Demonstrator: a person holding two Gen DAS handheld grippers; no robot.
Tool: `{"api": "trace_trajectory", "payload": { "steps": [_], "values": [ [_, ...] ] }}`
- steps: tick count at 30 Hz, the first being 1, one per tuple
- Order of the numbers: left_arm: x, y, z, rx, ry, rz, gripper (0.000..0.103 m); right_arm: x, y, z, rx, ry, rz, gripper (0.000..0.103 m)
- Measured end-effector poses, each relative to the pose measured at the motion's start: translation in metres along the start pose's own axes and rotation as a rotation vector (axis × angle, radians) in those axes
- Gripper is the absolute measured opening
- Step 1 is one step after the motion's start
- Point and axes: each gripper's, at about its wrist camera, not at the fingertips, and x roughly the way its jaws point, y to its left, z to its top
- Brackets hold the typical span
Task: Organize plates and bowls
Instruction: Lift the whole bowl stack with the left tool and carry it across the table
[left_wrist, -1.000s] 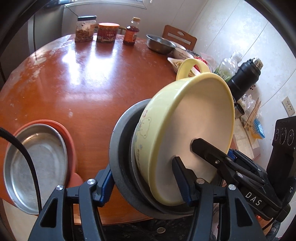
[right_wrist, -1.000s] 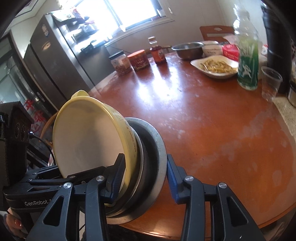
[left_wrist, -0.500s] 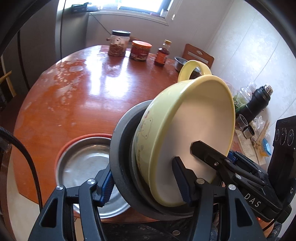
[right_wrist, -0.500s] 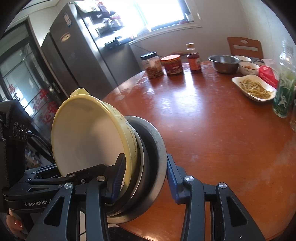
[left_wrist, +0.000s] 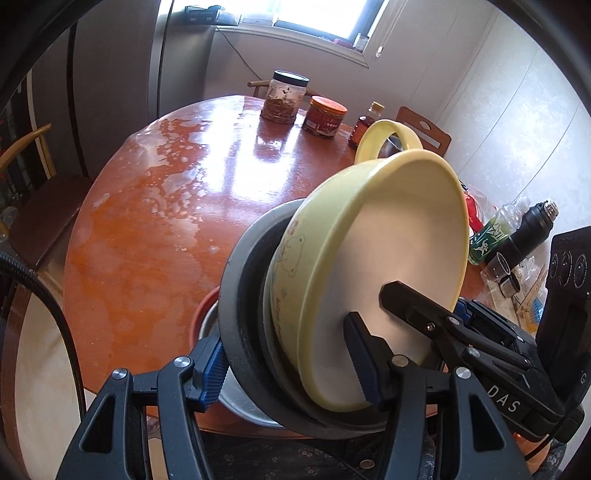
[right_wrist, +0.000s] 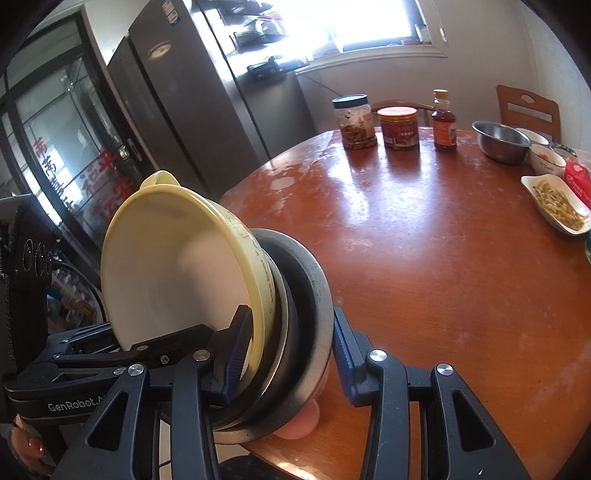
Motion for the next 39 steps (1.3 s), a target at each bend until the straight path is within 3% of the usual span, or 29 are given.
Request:
{"api": "trace_trajectory", "payload": {
  "steps": [13,39],
  "values": [
    [0.008,0.024,-0.008,-0.022,0.043,-0.001,0.058,0.021,0.013,-0.01,-0.018,0.054,-0.004,0.045],
    [0.031,0.028,-0.016,-0.025,0.095,0.016,0.058,0.038,0.009,-0.027,0.004,0.124,0.011,0.045]
  ]
}}
